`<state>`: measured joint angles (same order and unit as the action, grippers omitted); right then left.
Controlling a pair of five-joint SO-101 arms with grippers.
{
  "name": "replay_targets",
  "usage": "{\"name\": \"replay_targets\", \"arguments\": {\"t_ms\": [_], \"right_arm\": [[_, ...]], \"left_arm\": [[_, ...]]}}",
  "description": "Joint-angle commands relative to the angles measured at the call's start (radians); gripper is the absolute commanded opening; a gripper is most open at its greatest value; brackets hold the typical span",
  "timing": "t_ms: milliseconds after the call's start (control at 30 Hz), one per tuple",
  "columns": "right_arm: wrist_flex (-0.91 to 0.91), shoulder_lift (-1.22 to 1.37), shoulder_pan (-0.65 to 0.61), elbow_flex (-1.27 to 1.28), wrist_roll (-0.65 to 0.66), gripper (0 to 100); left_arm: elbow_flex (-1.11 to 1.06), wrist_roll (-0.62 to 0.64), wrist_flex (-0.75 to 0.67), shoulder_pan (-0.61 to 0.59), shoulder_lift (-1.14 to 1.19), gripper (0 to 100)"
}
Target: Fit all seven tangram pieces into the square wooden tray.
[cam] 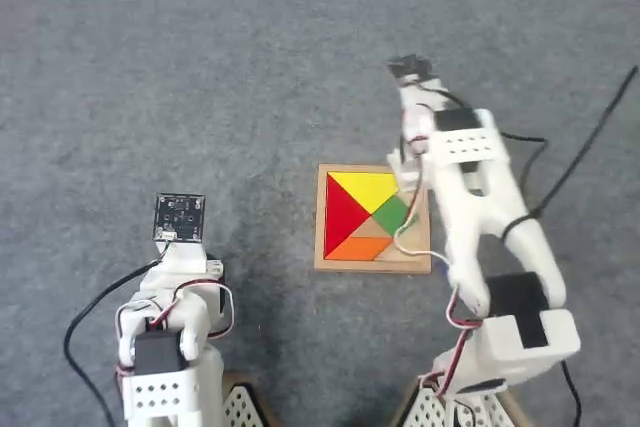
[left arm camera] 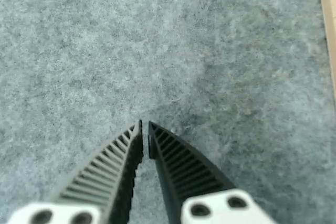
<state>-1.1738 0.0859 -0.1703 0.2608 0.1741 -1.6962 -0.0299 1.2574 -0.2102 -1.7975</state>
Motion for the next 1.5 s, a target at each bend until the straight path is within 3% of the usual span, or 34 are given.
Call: {"name": "replay_targets", "arguments": {"t_ms": [0,433,800,1167,1367,1467], "right_arm": [[0.036,-0.067,0.056,0.043,0.034,18.0],[0.151,0.015,0.130,0.097,0.072,19.0],[0.091,0.183,0.142,-0.014,0.410,18.8],[0.030,0.309,0.153,-0.140,0.407,18.5],[0.038,0.302,0.153,-0.150,0.356,0.6],[0.027,0.274,0.157,-0.172,0.298,1.4]], "left_arm": [[0.013,0.017,0.003,-0.002,-0.018,2],[0.013,0.017,0.003,-0.002,-0.018,2],[0.013,0.017,0.003,-0.002,-0.018,2],[0.013,0.017,0.003,-0.002,-0.018,2],[0.013,0.017,0.003,-0.002,-0.018,2],[0.013,0.017,0.003,-0.002,-0.018,2]]}}
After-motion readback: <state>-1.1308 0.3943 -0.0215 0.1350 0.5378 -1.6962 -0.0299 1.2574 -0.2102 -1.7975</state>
